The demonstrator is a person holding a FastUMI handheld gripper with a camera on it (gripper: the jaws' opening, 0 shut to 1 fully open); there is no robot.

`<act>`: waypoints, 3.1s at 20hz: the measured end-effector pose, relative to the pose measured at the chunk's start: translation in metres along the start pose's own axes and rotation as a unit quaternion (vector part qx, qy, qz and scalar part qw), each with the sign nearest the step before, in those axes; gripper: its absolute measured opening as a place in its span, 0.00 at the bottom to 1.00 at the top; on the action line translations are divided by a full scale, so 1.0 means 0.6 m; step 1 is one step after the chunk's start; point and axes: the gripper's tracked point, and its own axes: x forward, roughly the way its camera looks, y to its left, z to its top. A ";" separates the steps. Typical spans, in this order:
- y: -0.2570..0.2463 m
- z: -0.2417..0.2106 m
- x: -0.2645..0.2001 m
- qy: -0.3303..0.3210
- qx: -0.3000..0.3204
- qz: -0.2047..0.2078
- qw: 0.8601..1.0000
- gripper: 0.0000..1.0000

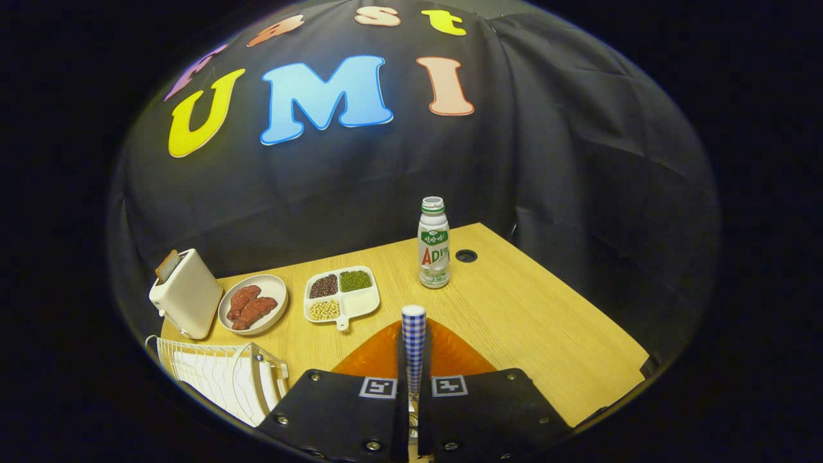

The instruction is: Take the plate from the dish rack, then take the spoon from the basket and place it into the plate.

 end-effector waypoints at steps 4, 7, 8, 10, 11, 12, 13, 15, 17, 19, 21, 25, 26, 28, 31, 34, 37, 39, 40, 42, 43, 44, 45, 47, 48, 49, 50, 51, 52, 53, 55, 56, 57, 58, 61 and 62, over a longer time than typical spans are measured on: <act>0.010 0.049 -0.064 -0.040 -0.035 -0.011 0.999 0.05; 0.025 0.077 -0.120 -0.067 -0.058 -0.015 0.996 0.05; 0.030 0.084 -0.140 -0.075 -0.066 -0.016 0.995 0.05; 0.045 0.092 -0.181 -0.090 -0.080 -0.013 0.993 0.05; 0.052 0.092 -0.202 -0.095 -0.086 -0.011 0.992 0.05; 0.061 0.089 -0.221 -0.099 -0.090 -0.007 0.991 0.05; 0.072 0.082 -0.241 -0.101 -0.091 0.001 0.991 0.05; 0.097 0.060 -0.277 -0.100 -0.095 0.020 0.990 0.05; 0.121 0.034 -0.310 -0.097 -0.109 0.036 0.989 0.05; 0.148 0.001 -0.340 -0.089 -0.122 0.056 0.987 0.05; 0.172 -0.032 -0.365 -0.080 -0.126 0.075 0.986 0.05; 0.212 -0.105 -0.393 -0.049 -0.129 0.103 0.985 0.05; 0.221 -0.122 -0.396 -0.041 -0.131 0.108 0.985 0.05; 0.239 -0.159 -0.398 -0.028 -0.134 0.119 0.983 0.05; 0.250 -0.208 -0.392 -0.005 -0.136 0.119 0.983 0.05; 0.266 -0.249 -0.381 0.017 -0.113 0.125 0.986 0.07; 0.262 -0.276 -0.374 0.033 -0.097 0.111 0.989 0.07; 0.252 -0.288 -0.368 0.039 -0.088 0.089 0.991 0.10; 0.249 -0.295 -0.366 0.044 -0.084 0.082 0.992 0.10; 0.238 -0.307 -0.366 0.054 -0.082 0.063 0.993 0.11; 0.236 -0.313 -0.366 0.059 -0.080 0.058 0.993 0.12; 0.239 -0.308 -0.361 0.056 -0.078 0.057 0.994 0.12; 0.237 -0.311 -0.365 0.058 -0.078 0.055 0.994 0.12; 0.237 -0.307 -0.369 0.061 -0.073 0.049 0.994 0.12; 0.238 -0.306 -0.369 0.064 -0.068 0.049 0.994 0.13; 0.238 -0.302 -0.370 0.063 -0.064 0.045 0.995 0.13; 0.233 -0.295 -0.370 0.061 -0.063 0.037 0.995 0.14; 0.227 -0.288 -0.372 0.057 -0.061 0.030 0.996 0.14; 0.221 -0.279 -0.374 0.052 -0.060 0.022 0.997 0.22; 0.215 -0.273 -0.376 0.049 -0.057 0.016 0.997 0.24; 0.209 -0.267 -0.376 0.048 -0.051 0.009 0.998 0.27; 0.208 -0.266 -0.377 0.049 -0.048 0.010 0.998 0.27; 0.208 -0.264 -0.378 0.051 -0.046 0.011 0.998 0.27; 0.208 -0.263 -0.378 0.052 -0.046 0.012 0.998 0.27; 0.204 -0.251 -0.381 0.048 -0.045 0.014 0.998 0.27; 0.203 -0.245 -0.383 0.044 -0.047 0.015 0.998 0.27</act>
